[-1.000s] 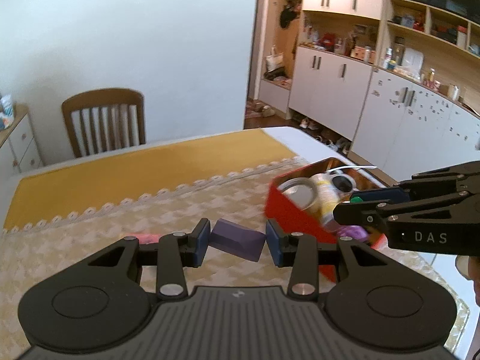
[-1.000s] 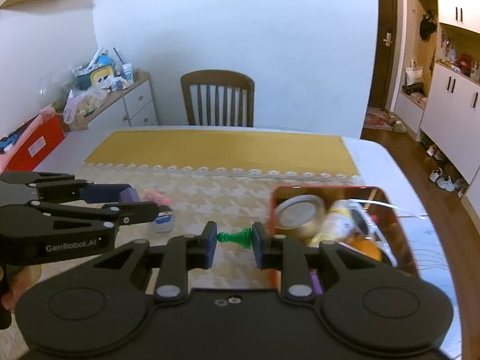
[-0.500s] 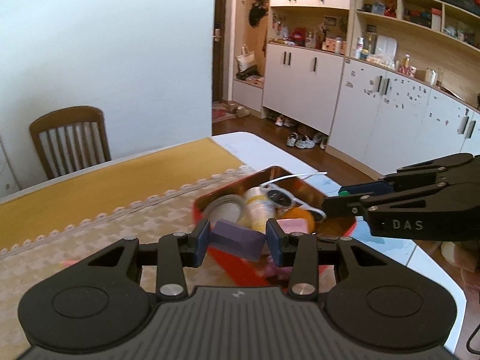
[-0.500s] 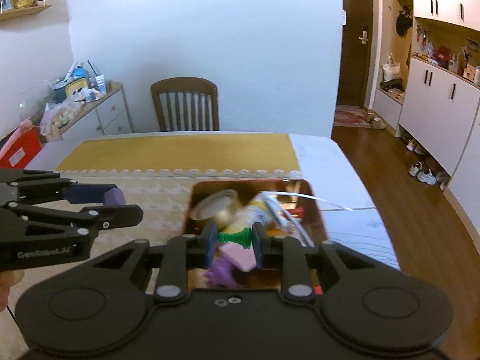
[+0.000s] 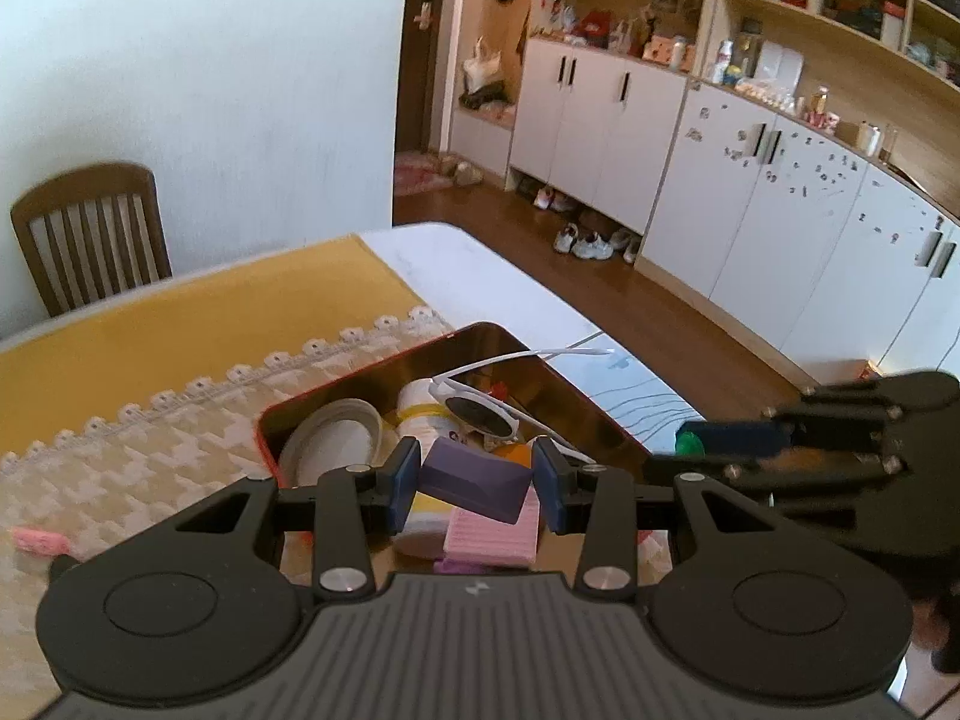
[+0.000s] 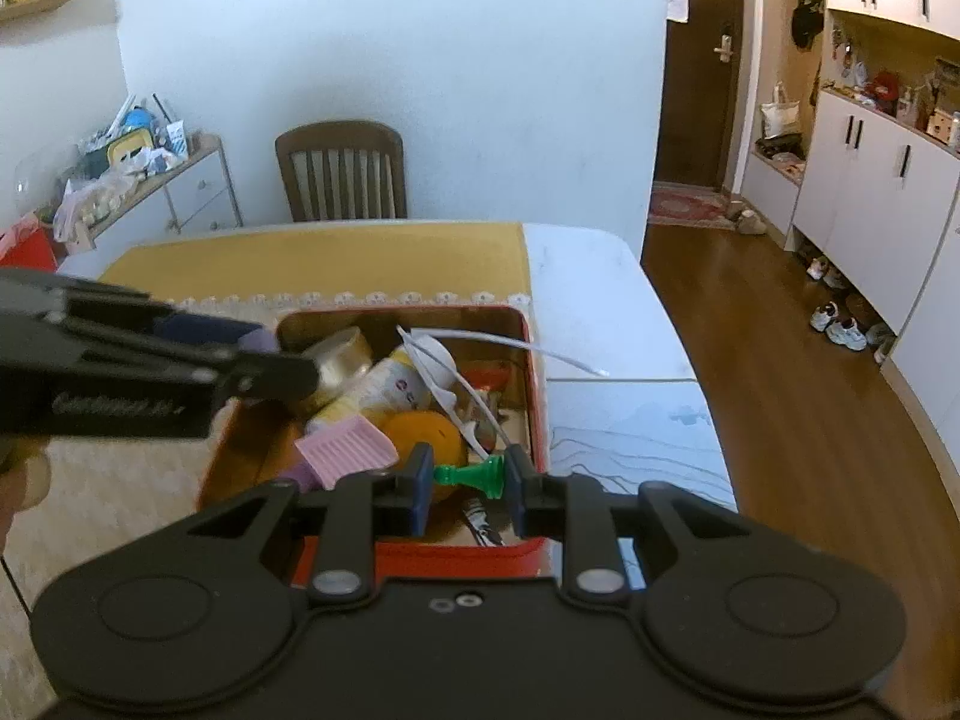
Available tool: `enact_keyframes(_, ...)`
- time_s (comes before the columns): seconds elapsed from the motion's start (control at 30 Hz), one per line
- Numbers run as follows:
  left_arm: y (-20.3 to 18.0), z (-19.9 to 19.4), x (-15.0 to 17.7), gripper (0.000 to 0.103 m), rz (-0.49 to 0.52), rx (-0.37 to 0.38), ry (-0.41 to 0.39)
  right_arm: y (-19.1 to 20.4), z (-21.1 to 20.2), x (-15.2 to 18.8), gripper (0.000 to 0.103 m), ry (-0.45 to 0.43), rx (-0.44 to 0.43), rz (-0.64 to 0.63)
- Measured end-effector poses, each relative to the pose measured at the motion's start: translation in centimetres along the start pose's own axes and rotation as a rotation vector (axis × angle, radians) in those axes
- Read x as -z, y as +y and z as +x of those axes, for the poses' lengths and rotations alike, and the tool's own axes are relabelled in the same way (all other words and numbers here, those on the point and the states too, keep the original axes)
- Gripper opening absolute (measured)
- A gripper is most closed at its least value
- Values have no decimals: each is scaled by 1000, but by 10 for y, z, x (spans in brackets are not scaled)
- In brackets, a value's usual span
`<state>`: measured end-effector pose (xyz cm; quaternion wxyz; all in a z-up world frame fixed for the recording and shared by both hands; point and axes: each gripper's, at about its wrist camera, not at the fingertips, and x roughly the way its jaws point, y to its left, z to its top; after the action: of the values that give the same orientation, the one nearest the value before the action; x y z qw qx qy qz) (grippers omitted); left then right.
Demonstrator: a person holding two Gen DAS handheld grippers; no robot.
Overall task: Organize rigid objects
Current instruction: 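Carry the purple cylinder and green piece over the red tin, then lower both items into the tin and open both grippers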
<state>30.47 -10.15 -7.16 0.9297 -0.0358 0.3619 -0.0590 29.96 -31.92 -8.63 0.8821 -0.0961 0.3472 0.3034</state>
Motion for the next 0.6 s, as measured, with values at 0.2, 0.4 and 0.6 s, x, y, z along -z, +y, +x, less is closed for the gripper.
enact_keyframes(0.2,-4,35,-10,40,-20,-28,49,-5,15,5,23,37,-36,-43)
enact_keyframes(0.4,-9,57,-15,40,-4,-51,84,-6,32,2,23,76,-76,-66)
enact_keyframes(0.6,-13,68,-15,40,0,-65,114,-4,45,6,23,114,-94,-99)
